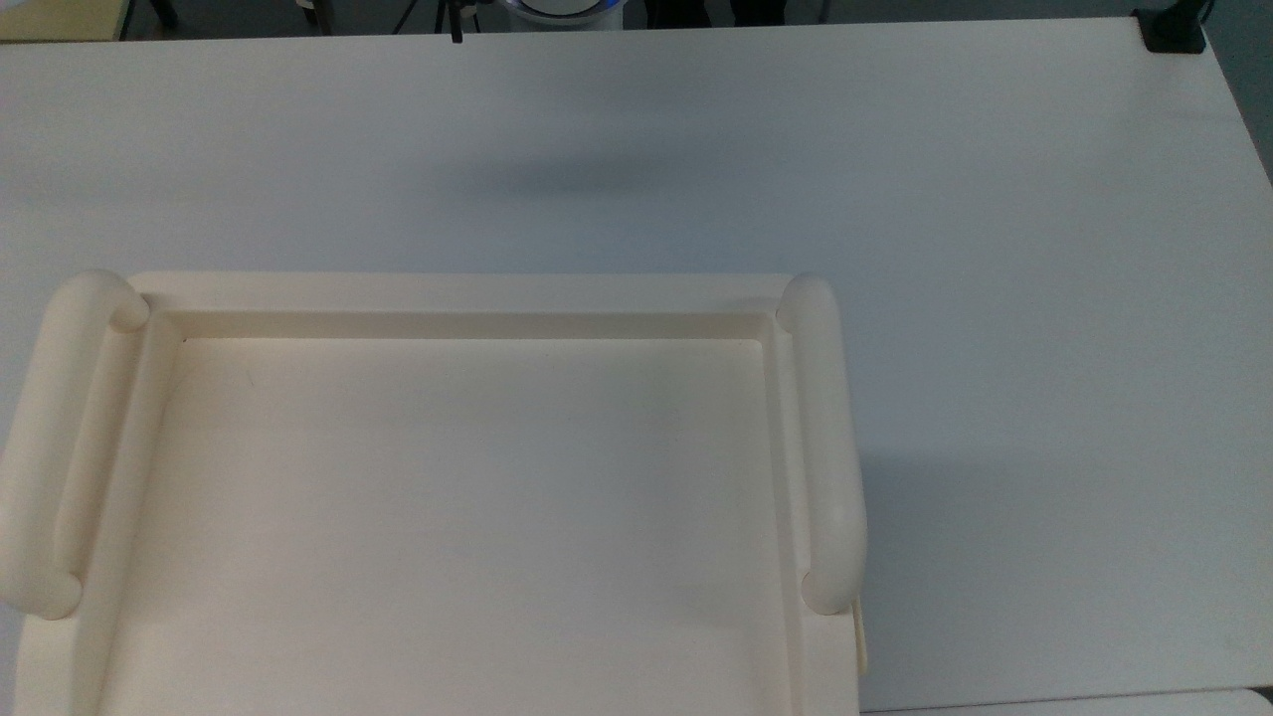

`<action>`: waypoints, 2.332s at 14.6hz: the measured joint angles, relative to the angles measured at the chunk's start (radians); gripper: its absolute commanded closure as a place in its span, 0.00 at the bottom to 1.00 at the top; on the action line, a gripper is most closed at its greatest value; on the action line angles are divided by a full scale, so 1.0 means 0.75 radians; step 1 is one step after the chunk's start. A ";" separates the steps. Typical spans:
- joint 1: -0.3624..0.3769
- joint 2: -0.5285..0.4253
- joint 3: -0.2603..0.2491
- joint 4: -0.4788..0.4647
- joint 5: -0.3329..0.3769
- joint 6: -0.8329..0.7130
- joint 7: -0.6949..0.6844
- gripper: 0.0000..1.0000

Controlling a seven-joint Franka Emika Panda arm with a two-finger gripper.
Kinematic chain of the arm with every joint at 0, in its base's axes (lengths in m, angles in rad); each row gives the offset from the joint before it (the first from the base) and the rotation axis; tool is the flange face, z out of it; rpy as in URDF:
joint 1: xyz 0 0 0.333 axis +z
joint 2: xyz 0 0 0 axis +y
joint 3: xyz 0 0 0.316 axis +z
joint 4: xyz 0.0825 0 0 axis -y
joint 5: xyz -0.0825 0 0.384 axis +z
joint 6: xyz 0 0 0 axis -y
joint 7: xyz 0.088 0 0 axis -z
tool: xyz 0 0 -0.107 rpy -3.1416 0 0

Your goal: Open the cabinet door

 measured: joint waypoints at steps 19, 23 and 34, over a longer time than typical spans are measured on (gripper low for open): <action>0.153 0.096 0.011 -0.003 0.000 0.119 0.037 0.00; 0.194 0.127 0.012 0.019 0.000 0.240 0.060 0.00; 0.284 0.202 0.012 0.117 -0.025 0.748 0.436 0.00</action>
